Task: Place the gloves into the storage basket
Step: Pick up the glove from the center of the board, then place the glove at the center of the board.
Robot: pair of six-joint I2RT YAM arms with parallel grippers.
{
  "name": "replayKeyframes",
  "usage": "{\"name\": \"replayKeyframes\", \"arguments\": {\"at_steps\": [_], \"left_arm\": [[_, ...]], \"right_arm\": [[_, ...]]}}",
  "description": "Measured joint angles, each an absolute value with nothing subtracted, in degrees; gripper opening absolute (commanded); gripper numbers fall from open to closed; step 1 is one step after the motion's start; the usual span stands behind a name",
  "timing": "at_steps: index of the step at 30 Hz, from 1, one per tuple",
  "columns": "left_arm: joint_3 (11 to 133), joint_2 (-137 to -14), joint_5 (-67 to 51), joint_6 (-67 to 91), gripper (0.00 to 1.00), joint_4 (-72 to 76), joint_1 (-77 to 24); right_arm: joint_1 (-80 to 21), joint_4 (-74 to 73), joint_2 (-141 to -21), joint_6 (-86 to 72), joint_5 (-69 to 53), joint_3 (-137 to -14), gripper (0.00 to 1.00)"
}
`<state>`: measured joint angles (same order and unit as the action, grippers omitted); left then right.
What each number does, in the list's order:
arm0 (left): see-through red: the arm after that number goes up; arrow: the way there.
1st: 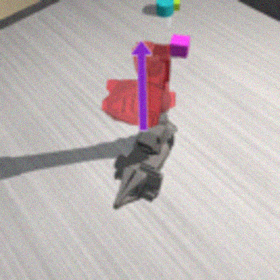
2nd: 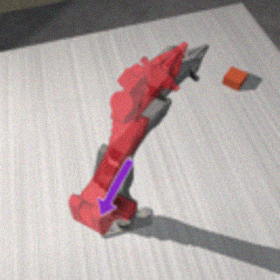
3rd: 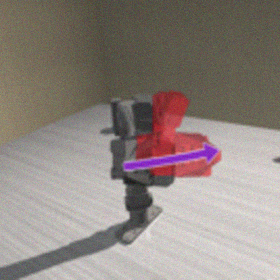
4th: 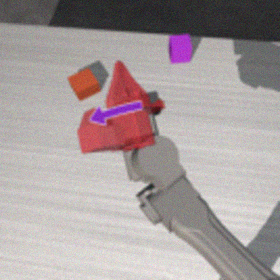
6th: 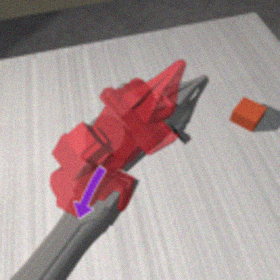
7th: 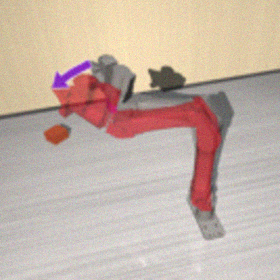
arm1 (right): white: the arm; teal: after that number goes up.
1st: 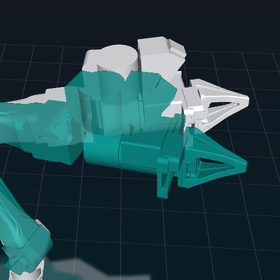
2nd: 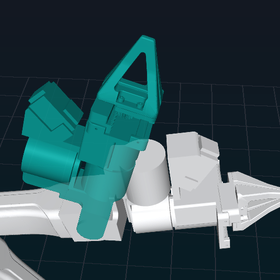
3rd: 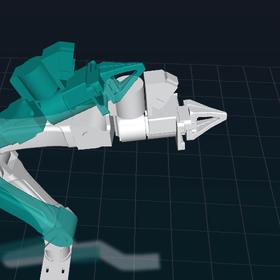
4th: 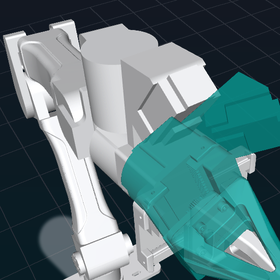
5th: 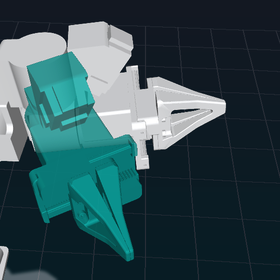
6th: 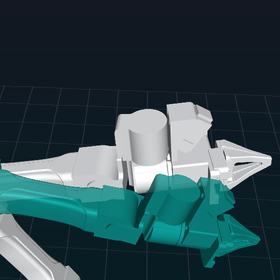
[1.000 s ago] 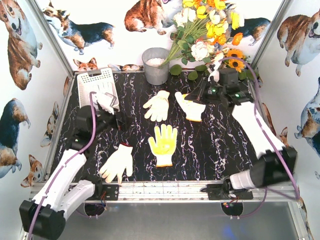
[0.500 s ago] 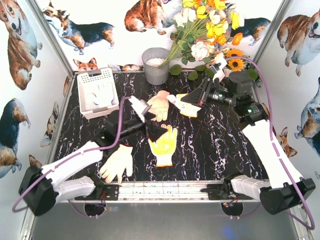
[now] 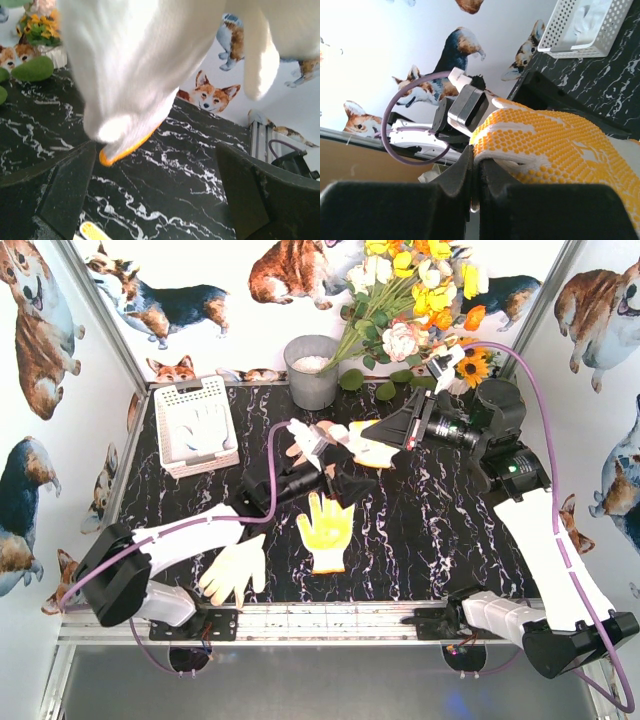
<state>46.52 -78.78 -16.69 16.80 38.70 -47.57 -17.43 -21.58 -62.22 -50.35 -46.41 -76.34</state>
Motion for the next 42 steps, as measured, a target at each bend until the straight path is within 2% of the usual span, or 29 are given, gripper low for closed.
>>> {"name": "replayKeyframes", "arguments": {"at_steps": [2, 4, 7, 10, 11, 12, 18, 26, 31, 34, 38, 42], "left_arm": [[48.1, -80.3, -17.2, 17.0, 0.9, 39.9, -47.5], [49.5, -81.7, -18.3, 17.6, 0.68, 41.2, -47.5], [50.9, -83.3, -19.8, 19.0, 0.43, 42.2, -47.6], [50.7, -83.5, -20.1, 20.7, 0.13, 43.4, -47.6], [50.4, -83.5, -20.1, 21.3, 0.04, 44.0, -47.7], [50.1, -83.5, -20.1, 22.1, 0.0, 44.5, -47.7], [48.1, -83.5, -21.9, 28.1, 0.0, 44.2, -48.4], [45.7, -88.7, -25.6, 42.0, 0.0, 41.1, -49.9], [52.2, -103.0, -27.0, 49.9, 0.0, 36.4, -49.3], [56.9, -112.9, -28.7, 54.2, 0.07, 37.6, -48.3], [59.4, -122.0, -29.6, 58.3, 0.22, 38.7, -46.0], [60.0, -122.8, -29.8, 58.4, 0.37, 36.3, -44.4]], "right_arm": [[-17.5, -20.9, -62.2, -50.8, -47.5, -76.3, 0.0], [-17.5, -20.6, -62.2, -51.2, -48.3, -76.3, 0.0], [-17.5, -20.4, -62.2, -51.2, -49.3, -76.3, 0.0], [-17.5, -20.3, -62.2, -51.1, -49.5, -76.3, 0.0], [-17.5, -20.4, -62.2, -50.9, -49.4, -76.3, 0.0], [-17.5, -20.6, -62.2, -50.6, -49.1, -76.3, 0.0], [-17.6, -24.9, -60.8, -46.7, -41.7, -74.3, 0.0], [-18.3, -27.1, -58.8, -43.2, -25.5, -57.5, 0.0], [-18.3, -25.7, -68.0, -40.0, -15.9, -51.9, 0.39], [-17.3, -24.4, -74.9, -38.1, -13.6, -52.2, 0.56], [-15.7, -25.6, -77.6, -35.7, -12.5, -53.3, 0.61], [-14.7, -26.5, -76.0, -34.3, -11.4, -54.2, 0.6]]}}
